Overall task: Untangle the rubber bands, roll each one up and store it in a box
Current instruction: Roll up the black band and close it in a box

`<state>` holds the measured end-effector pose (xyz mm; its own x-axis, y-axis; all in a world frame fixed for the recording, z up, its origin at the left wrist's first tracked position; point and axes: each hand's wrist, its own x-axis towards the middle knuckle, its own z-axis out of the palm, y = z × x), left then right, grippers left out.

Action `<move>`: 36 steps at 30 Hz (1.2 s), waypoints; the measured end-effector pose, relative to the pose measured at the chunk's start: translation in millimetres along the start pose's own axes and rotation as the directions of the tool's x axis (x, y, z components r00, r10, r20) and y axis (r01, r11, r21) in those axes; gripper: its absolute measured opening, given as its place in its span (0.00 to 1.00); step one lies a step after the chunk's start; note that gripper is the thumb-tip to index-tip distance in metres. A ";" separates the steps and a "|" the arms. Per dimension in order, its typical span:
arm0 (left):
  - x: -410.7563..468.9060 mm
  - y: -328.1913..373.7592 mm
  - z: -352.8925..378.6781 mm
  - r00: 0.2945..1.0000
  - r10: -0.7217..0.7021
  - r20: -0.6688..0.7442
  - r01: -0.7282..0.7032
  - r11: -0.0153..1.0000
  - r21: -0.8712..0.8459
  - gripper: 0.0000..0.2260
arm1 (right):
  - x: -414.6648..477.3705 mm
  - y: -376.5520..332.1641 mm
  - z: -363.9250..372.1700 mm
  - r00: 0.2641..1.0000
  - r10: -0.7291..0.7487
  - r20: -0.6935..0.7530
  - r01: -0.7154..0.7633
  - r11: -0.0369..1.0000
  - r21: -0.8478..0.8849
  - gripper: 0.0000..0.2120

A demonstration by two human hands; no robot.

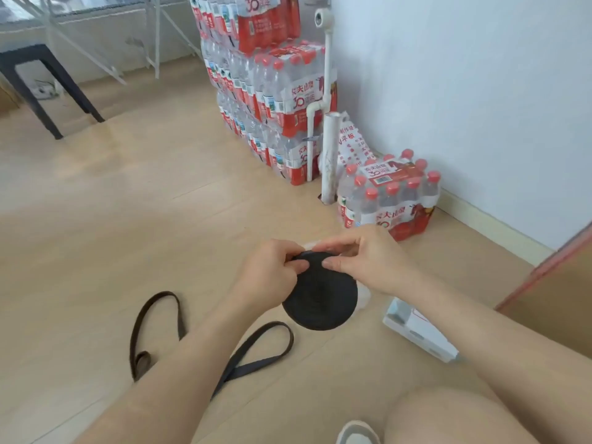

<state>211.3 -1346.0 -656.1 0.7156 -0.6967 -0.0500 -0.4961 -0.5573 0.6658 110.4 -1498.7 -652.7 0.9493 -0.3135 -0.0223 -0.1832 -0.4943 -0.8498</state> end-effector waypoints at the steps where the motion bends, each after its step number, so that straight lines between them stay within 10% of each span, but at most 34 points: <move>1: 6.4 -5.1 14.7 0.999 -0.007 0.035 0.008 1.000 -0.018 0.06 | 2.0 17.4 3.9 0.999 0.047 -0.021 -0.046 0.998 0.036 0.16; 8: 55.1 -65.8 83.3 0.992 -0.113 0.048 0.118 0.985 -0.128 0.11 | 16.9 113.8 29.7 0.860 0.493 -0.128 -0.420 0.828 0.370 0.11; 16: 49.7 -149.6 176.2 0.939 -0.031 0.342 -0.129 0.891 0.435 0.15 | 29.3 190.1 33.4 0.520 0.824 -0.226 -0.517 0.514 0.685 0.07; 29: 23.5 -164.2 196.7 0.890 0.037 0.455 -0.248 0.876 0.415 0.09 | 49.7 200.1 76.2 0.461 0.828 -0.319 -0.630 0.559 0.540 0.09; 36: 3.2 -146.3 192.9 0.969 0.181 0.166 -0.217 0.948 0.233 0.28 | 34.1 198.9 92.2 0.443 0.873 -0.205 -0.710 0.481 0.515 0.08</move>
<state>191.3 -1353.7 -897.3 0.5222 -0.8513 -0.0511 -0.7402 -0.4821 0.4687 129.9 -1533.0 -871.0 0.2081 -0.7364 -0.6438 -0.6306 0.4021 -0.6638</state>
